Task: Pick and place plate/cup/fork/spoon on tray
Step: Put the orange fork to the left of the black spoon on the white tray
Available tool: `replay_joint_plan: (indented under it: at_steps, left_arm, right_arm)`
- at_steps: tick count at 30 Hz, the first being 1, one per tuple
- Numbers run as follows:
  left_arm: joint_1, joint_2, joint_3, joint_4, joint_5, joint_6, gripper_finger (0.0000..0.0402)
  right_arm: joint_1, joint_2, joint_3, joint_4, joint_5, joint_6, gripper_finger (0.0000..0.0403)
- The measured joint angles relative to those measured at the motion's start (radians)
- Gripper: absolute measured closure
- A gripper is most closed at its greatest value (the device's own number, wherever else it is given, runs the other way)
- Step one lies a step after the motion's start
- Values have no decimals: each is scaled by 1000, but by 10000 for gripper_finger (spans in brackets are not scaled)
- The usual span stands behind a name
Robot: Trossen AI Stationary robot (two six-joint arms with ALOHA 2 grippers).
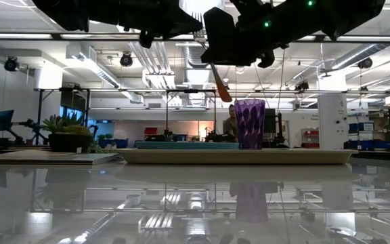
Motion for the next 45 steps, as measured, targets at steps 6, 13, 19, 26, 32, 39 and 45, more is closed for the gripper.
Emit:
replay_joint_plan:
  at_steps: [6,13,19,26,32,39,45]
  left_arm:
    - [0,0,0,0,0,0,401]
    - [0,0,-1,-1,-2,9,401]
    - [0,-1,-2,-19,1,54,401]
    - [0,-66,-3,-127,8,90,380]
    - [-3,-128,-23,-167,57,105,290]
    - [-5,-265,-61,-271,57,124,211]
    - [-5,-411,-90,-387,58,87,205]
  right_arm:
    - [0,-2,0,-3,-4,0,369]
    - [0,-4,0,-10,-7,49,392]
    - [-8,-58,0,-148,-54,167,393]
    - [-60,-206,1,-443,-253,419,396]
    - [-82,-232,0,-528,-312,491,396]
    - [-202,-245,-1,-775,-449,694,395]
    - [-309,-241,-3,-897,-532,720,395]
